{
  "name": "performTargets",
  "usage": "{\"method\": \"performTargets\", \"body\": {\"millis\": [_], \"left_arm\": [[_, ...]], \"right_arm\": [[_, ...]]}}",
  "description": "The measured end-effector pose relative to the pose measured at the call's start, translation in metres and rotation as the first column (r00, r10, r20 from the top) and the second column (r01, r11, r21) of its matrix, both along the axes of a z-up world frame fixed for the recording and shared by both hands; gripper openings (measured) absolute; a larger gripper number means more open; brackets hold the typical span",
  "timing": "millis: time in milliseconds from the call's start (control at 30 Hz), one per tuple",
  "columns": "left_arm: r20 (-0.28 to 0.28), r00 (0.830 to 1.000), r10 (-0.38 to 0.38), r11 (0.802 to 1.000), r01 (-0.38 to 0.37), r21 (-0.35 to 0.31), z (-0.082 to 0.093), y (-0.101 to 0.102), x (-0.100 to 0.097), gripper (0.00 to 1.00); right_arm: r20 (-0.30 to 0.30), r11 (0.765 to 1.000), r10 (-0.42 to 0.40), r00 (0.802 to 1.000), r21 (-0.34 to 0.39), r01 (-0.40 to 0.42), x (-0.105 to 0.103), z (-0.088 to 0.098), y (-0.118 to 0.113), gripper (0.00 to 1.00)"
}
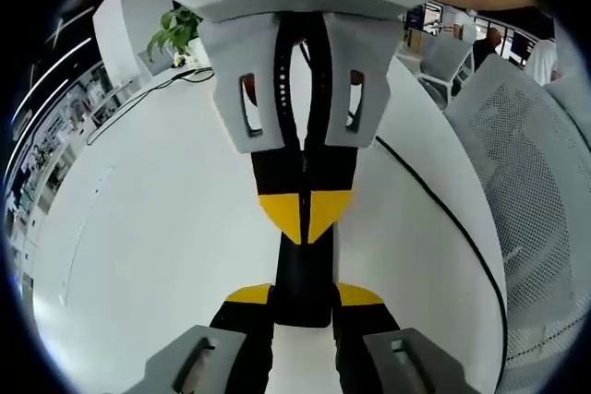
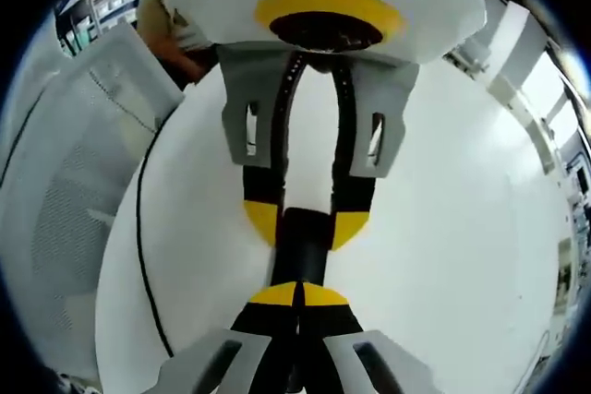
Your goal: Press the specified remote control buttons in sequence, fully releasing each button before pressing the next.
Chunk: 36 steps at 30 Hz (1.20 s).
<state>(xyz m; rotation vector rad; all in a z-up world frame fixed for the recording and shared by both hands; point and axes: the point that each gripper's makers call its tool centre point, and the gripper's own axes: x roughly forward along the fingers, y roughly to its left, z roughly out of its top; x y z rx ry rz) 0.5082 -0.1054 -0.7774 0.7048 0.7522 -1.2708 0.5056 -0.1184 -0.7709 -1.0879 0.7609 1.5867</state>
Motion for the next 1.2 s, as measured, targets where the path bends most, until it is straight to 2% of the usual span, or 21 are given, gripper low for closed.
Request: {"method": "performTargets", "body": {"millis": [233, 433, 800, 1067, 1200], "left_arm": [[-0.004, 1.0, 0.0, 1.0, 0.0, -0.001, -0.0001, 0.0002, 0.0003, 0.23], [-0.008, 1.0, 0.002, 1.0, -0.002, -0.001, -0.0002, 0.0001, 0.0008, 0.23], [-0.006, 1.0, 0.003, 1.0, -0.003, -0.002, 0.0, 0.0002, 0.0009, 0.23], [-0.006, 1.0, 0.003, 1.0, -0.003, -0.004, 0.0001, 0.0009, 0.0013, 0.23], [-0.005, 1.0, 0.003, 1.0, -0.003, -0.002, 0.0, 0.0012, 0.0014, 0.23]], "right_arm": [[0.006, 1.0, 0.0, 1.0, -0.019, 0.0, 0.0002, -0.0002, -0.0004, 0.0], [-0.02, 0.999, -0.033, 0.999, -0.001, 0.033, 0.0015, 0.0001, -0.0007, 0.0], [0.002, 1.0, -0.009, 1.0, -0.007, 0.009, 0.0006, -0.0003, -0.0007, 0.0], [-0.004, 0.999, -0.032, 0.999, 0.009, 0.032, 0.0011, 0.0001, 0.0, 0.0], [0.016, 1.0, -0.02, 1.0, 0.004, 0.02, 0.0004, -0.0002, 0.0004, 0.0]]}}
